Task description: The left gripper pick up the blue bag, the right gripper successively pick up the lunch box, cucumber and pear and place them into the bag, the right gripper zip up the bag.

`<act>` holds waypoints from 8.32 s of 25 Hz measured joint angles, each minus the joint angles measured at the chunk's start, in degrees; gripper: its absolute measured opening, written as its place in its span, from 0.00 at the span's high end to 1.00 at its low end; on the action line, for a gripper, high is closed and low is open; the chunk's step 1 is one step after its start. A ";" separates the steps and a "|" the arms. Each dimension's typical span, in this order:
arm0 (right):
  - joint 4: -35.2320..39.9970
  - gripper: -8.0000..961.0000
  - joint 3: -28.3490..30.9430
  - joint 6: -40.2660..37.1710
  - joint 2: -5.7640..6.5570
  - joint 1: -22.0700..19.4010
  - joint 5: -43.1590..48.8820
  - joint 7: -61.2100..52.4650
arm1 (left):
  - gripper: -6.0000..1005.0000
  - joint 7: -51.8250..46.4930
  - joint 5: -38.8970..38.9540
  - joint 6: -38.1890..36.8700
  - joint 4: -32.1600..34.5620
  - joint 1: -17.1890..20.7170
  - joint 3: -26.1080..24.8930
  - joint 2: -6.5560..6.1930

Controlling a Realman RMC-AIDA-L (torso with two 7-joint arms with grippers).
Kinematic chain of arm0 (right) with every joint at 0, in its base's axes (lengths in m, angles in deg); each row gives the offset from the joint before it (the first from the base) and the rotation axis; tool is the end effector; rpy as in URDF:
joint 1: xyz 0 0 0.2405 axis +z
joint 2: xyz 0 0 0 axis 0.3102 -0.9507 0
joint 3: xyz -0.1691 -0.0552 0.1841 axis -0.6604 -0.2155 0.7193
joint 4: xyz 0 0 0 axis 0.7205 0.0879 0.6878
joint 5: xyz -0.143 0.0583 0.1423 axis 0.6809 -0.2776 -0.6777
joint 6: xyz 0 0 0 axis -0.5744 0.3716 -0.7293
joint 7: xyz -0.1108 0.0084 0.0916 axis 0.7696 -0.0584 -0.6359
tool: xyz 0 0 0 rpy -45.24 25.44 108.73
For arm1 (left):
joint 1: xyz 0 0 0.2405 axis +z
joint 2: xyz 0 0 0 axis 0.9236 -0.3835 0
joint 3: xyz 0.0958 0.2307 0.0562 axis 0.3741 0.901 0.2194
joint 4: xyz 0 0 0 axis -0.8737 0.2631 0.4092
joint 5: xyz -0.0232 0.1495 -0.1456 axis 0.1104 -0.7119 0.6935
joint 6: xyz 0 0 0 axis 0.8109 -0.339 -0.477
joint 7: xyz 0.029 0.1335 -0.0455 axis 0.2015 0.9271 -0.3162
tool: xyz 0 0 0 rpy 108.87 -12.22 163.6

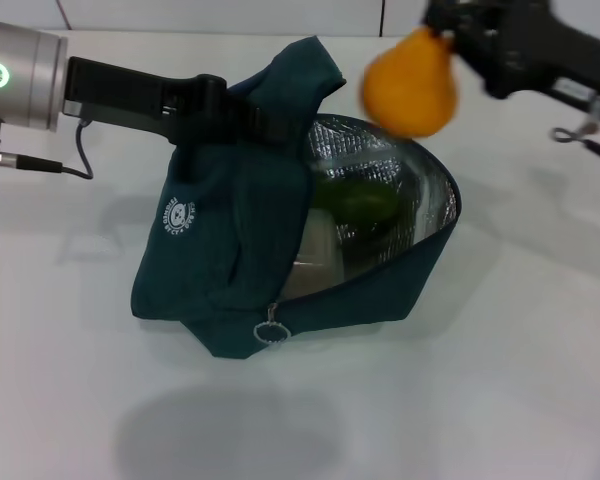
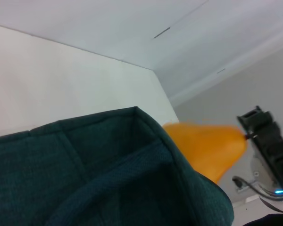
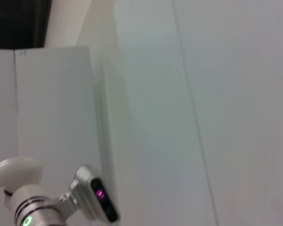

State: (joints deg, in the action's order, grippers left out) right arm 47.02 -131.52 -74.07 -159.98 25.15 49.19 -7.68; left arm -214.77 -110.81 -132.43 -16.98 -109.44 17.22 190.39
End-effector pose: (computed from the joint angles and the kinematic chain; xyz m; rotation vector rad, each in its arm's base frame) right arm 0.1678 0.3850 0.0044 -2.4608 0.2534 1.2950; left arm -0.1867 0.3706 0.0545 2.5234 1.6162 0.5850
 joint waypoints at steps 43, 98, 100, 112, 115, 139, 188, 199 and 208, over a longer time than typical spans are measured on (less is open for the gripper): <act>-7.72 0.20 -10.12 8.68 0.39 -14.79 -6.98 -44.89 | 0.96 1.51 0.23 1.26 -1.50 -0.12 -0.05 0.28; 17.52 0.94 -11.14 -9.01 5.71 -20.34 -9.46 -49.80 | 0.96 1.96 0.53 3.27 -5.27 -7.05 0.21 3.62; 17.67 0.94 -9.75 -9.68 6.77 -20.53 -9.41 -50.39 | 0.96 2.29 0.53 3.79 -6.18 -7.45 0.24 3.73; 10.24 0.94 -9.37 -5.04 7.49 -15.75 -3.28 -50.16 | 0.96 4.39 0.15 6.54 -10.20 -6.87 0.26 4.76; 10.05 0.94 -9.49 -4.38 6.29 -14.67 -1.31 -49.76 | 0.96 5.24 0.24 6.54 -10.48 -6.73 0.26 5.26; 7.56 0.77 -7.28 -5.61 4.97 -15.72 -1.53 -50.04 | 0.96 7.32 0.15 7.62 -11.60 -4.77 0.86 5.76; -4.91 0.11 -9.98 -8.09 0.20 -22.96 15.79 2.88 | 0.96 9.32 1.76 9.63 -12.55 -1.09 0.79 6.31; -5.71 0.11 -12.10 -3.73 -0.10 -21.49 14.76 3.79 | 0.96 9.35 1.83 9.58 -12.66 -1.08 0.79 6.29; -8.46 0.11 -13.62 -3.33 -0.23 -16.85 14.71 3.85 | 0.96 10.11 1.85 9.56 -13.97 -1.58 0.79 6.43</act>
State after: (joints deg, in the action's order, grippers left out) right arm 38.56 -145.14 -77.40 -160.21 8.30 63.90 -3.83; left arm -204.66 -108.95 -122.86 -30.95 -111.02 18.01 196.82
